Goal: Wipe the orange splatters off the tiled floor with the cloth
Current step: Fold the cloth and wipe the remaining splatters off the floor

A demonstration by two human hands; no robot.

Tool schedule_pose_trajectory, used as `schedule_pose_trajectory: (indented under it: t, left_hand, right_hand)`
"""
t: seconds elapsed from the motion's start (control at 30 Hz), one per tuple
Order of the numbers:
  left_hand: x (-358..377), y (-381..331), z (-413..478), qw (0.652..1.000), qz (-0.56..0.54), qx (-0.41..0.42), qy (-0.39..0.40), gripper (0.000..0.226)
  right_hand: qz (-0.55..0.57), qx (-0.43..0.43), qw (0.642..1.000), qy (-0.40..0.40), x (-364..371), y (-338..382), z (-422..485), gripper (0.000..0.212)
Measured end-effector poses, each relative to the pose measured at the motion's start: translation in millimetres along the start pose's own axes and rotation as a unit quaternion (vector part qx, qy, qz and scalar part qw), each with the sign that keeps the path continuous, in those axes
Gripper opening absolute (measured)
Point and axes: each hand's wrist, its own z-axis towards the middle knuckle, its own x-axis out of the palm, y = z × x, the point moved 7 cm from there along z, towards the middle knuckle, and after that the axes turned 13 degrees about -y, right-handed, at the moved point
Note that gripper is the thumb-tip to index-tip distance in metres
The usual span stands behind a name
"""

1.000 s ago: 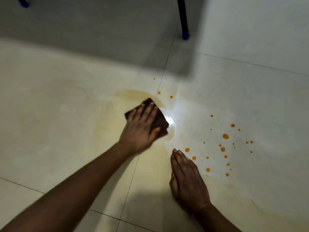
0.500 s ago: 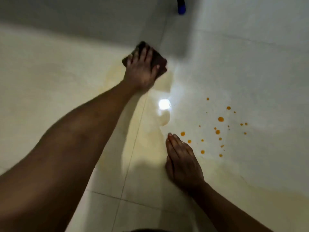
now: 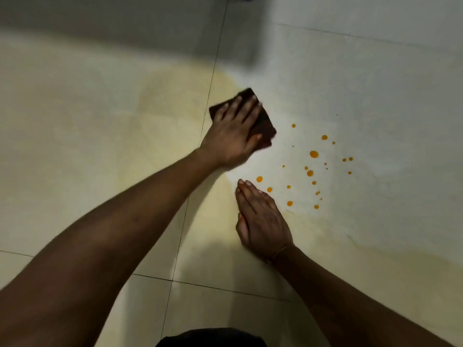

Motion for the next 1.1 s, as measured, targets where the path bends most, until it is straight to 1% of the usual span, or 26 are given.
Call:
schedule_pose_trajectory:
  t: [0.03, 0.07, 0.1, 0.17, 0.2, 0.23, 0.3, 0.33, 0.37, 0.4, 0.43, 0.47, 0.5, 0.53, 0.57, 0.63, 0.67, 0.7, 0.8, 0.83, 0.87, 0.9, 0.97, 1.03, 1.07, 1.1]
  left_hand:
    - [1, 2, -9, 0.999, -0.001, 0.051, 0.010, 0.070]
    - [-3, 16, -5, 0.998, 0.010, 0.061, 0.002, 0.071]
    - [-10, 42, 8, 0.999, 0.027, 0.010, -0.022, 0.071]
    - [-26, 89, 27, 0.984, 0.050, -0.157, -0.061, 0.072]
    - [-25, 85, 28, 0.978, 0.042, -0.197, -0.060, 0.072]
    - [-17, 60, 25, 0.984, 0.022, -0.170, -0.050, 0.071]
    - [5, -13, -3, 1.000, 0.003, 0.008, -0.010, 0.069]
    - [13, -28, -18, 0.996, 0.007, 0.091, 0.013, 0.069]
    - [12, -22, -18, 0.990, 0.013, 0.138, 0.024, 0.070]
    - [10, -7, -5, 0.991, 0.028, 0.133, 0.010, 0.071]
    - [1, 21, 14, 0.998, 0.035, 0.059, -0.014, 0.072]
    - [-9, 44, 25, 0.998, 0.035, -0.039, -0.034, 0.072]
    - [-12, 54, 26, 0.991, 0.034, -0.117, -0.046, 0.071]
    - [-9, 45, 19, 0.990, 0.026, -0.132, -0.041, 0.070]
    - [-2, 20, 4, 0.996, 0.016, -0.087, -0.026, 0.069]
    - [9, -21, -36, 0.998, 0.012, 0.059, 0.011, 0.070]
    - [6, -15, -44, 0.996, 0.009, 0.086, 0.021, 0.070]
    - [1, 1, -40, 0.997, 0.016, 0.075, 0.016, 0.071]
    - [-15, 64, -14, 0.992, 0.043, -0.112, -0.028, 0.072]
    - [-13, 63, -14, 0.989, 0.043, -0.141, -0.031, 0.072]
    - [-8, 46, -18, 0.990, 0.039, -0.134, -0.032, 0.073]
    - [-4, 21, -28, 0.994, 0.029, -0.104, -0.029, 0.073]
    - [5, -23, -53, 0.999, 0.021, -0.016, -0.019, 0.072]
    - [9, -29, -64, 0.999, 0.016, 0.045, -0.003, 0.071]
    - [9, -24, -59, 0.999, 0.019, 0.048, -0.006, 0.071]
    - [8, -17, -53, 0.999, 0.026, 0.017, -0.018, 0.069]
  right_hand:
    - [0.003, 0.001, 1.000, -0.002, 0, 1, 0, 0.057]
    - [0.008, 0.001, 1.000, -0.005, 0, 1, 0, 0.056]
    - [0.011, 0.001, 1.000, -0.009, 0, 0, 0, 0.056]
    - [0.014, -0.001, 1.000, -0.016, 0, -1, 0, 0.055]
    - [0.013, -0.005, 1.000, -0.018, 0, -1, 1, 0.055]
    - [0.012, -0.005, 1.000, -0.017, 1, -1, 0, 0.055]
    - [0.016, -0.004, 1.000, -0.019, -1, -1, -1, 0.054]
    - [0.015, -0.004, 1.000, -0.019, -2, -1, -1, 0.054]
    - [0.013, -0.005, 1.000, -0.018, -1, 0, -1, 0.054]
    - [0.010, -0.005, 1.000, -0.017, 0, -1, -2, 0.054]
    - [0.012, -0.004, 1.000, -0.017, 1, -1, -1, 0.054]
    - [0.013, -0.003, 1.000, -0.017, 1, -2, -2, 0.054]
    - [0.012, -0.004, 1.000, -0.018, 1, -1, -2, 0.055]
    - [0.009, -0.005, 1.000, -0.017, 1, -1, -2, 0.055]
    - [0.005, -0.006, 1.000, -0.015, 1, -1, -2, 0.055]
    - [0.002, -0.004, 1.000, -0.014, 0, -1, -1, 0.055]
    - [0.004, -0.003, 1.000, -0.016, 0, -1, -1, 0.055]
    - [0.007, -0.002, 1.000, -0.017, 0, 0, 0, 0.055]
    - [0.009, -0.007, 0.999, -0.033, 1, 0, -4, 0.055]
    - [0.007, -0.008, 0.999, -0.038, 2, -1, -4, 0.055]
    - [0.006, -0.004, 0.999, -0.041, 3, -3, -3, 0.054]
    - [0.014, -0.001, 0.999, -0.042, 2, -2, -3, 0.054]
    - [0.043, -0.009, 0.998, -0.047, -4, 1, -6, 0.048]
    - [0.068, -0.018, 0.996, -0.060, -17, -7, -15, 0.042]
    - [0.072, -0.007, 0.994, -0.079, -30, -21, -22, 0.039]
    - [0.069, 0.021, 0.991, -0.113, -46, -43, -30, 0.038]
